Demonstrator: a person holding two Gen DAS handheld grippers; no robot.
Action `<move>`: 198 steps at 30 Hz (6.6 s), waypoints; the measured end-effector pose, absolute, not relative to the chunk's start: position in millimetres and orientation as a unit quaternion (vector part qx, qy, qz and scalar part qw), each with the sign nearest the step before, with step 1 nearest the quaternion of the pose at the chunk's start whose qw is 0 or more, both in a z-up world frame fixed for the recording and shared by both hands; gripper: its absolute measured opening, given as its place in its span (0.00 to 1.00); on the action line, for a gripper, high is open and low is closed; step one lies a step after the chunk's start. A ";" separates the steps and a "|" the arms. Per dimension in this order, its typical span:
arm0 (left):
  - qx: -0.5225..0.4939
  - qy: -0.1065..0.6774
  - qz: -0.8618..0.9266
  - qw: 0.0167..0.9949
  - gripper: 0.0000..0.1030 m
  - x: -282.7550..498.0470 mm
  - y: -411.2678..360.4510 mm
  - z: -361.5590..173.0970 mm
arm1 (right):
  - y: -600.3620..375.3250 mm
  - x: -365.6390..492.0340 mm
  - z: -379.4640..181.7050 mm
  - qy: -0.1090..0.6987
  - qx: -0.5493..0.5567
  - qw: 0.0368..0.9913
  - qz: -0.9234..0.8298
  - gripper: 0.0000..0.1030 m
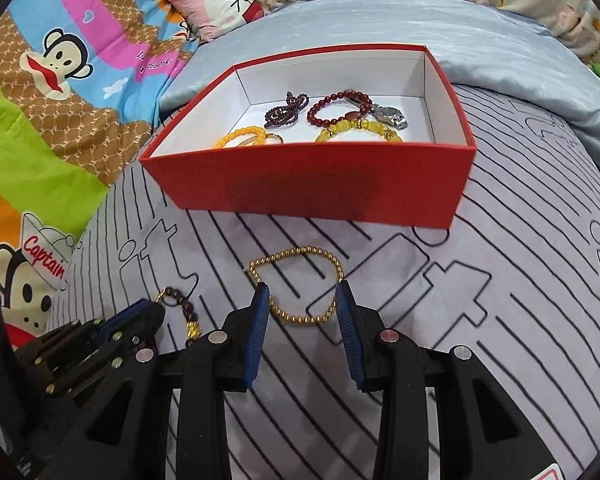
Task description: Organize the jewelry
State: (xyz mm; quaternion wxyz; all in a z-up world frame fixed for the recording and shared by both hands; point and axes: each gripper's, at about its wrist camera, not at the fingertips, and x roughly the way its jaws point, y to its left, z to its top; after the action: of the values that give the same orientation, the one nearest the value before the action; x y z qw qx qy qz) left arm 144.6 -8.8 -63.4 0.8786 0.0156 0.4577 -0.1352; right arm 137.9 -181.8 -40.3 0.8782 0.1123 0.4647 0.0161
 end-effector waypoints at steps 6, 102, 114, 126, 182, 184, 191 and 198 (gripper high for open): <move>0.017 0.456 -0.137 0.879 0.07 144.0 -8.5 -63.5 | -187.2 161.4 -46.7 0.468 0.114 0.877 0.002 0.33; 0.019 0.386 -0.175 0.906 0.08 304.5 -92.8 17.6 | -225.7 255.6 15.7 0.394 0.112 0.912 -0.026 0.07; 0.023 0.373 -0.157 0.914 0.41 287.0 -86.3 29.2 | -227.7 231.0 27.1 0.381 0.129 0.915 -0.039 0.34; 0.030 0.365 -0.163 0.916 0.41 250.3 -84.6 37.8 | -221.4 191.5 35.9 0.378 0.137 0.915 -0.035 0.34; 0.051 0.481 -0.225 0.846 0.54 29.9 -40.3 -55.2 | -222.3 10.8 -40.5 0.472 0.146 0.868 -0.053 0.36; 0.060 0.476 -0.228 0.847 0.54 26.9 -43.7 -55.8 | -221.7 11.2 -40.1 0.472 0.145 0.868 -0.051 0.36; 0.098 0.449 -0.214 0.862 0.35 19.8 -49.8 -59.3 | -220.7 12.3 -39.9 0.471 0.145 0.868 -0.050 0.36; 0.093 0.441 -0.210 0.868 0.18 30.1 -43.1 -59.6 | -220.6 18.6 -40.3 0.473 0.144 0.868 -0.048 0.36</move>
State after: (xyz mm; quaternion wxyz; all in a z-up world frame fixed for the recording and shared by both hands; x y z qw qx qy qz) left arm 30.1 -43.1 -59.6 0.8679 0.0925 0.4406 -0.2098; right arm 18.6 -220.6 -40.3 0.8681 0.1438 0.4728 -0.0476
